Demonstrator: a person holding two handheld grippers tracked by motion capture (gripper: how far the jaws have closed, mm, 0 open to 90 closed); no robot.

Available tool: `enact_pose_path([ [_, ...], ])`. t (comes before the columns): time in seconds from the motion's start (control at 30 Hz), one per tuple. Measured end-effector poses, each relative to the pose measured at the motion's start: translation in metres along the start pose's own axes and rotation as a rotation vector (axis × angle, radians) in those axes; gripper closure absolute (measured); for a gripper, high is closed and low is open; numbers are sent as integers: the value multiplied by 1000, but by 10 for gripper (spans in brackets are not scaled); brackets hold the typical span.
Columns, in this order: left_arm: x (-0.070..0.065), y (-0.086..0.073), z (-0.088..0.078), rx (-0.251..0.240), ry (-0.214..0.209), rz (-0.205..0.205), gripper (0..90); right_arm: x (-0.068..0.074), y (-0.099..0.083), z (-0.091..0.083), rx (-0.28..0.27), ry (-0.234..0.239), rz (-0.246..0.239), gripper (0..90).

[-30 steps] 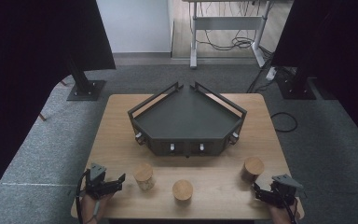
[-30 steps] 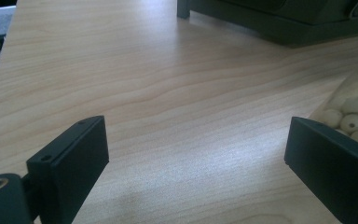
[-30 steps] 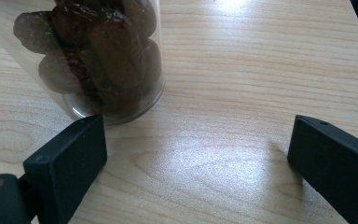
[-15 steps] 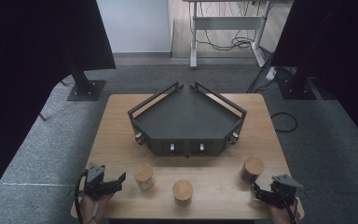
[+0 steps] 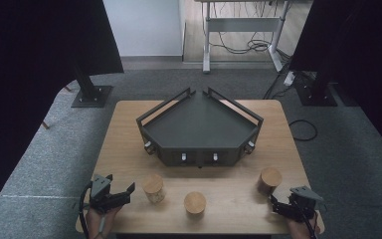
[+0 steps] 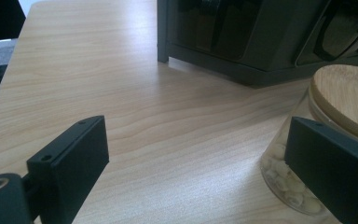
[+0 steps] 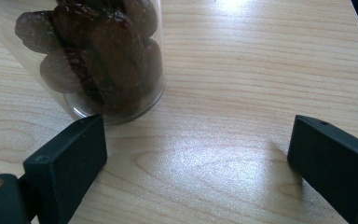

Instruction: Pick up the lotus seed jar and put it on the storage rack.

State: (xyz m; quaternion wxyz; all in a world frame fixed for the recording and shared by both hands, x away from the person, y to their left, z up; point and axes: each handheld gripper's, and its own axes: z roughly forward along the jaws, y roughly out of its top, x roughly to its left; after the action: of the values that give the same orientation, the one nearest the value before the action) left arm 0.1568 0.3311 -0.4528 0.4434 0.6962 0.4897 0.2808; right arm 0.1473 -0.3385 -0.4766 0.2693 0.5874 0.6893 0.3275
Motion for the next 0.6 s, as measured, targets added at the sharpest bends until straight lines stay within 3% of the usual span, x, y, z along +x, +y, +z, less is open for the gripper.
enact_pose_path([
  [0.6, -2, -3, -9, -81, -8, -13, 61, 0, 0, 0, 0, 2, -2, 38],
])
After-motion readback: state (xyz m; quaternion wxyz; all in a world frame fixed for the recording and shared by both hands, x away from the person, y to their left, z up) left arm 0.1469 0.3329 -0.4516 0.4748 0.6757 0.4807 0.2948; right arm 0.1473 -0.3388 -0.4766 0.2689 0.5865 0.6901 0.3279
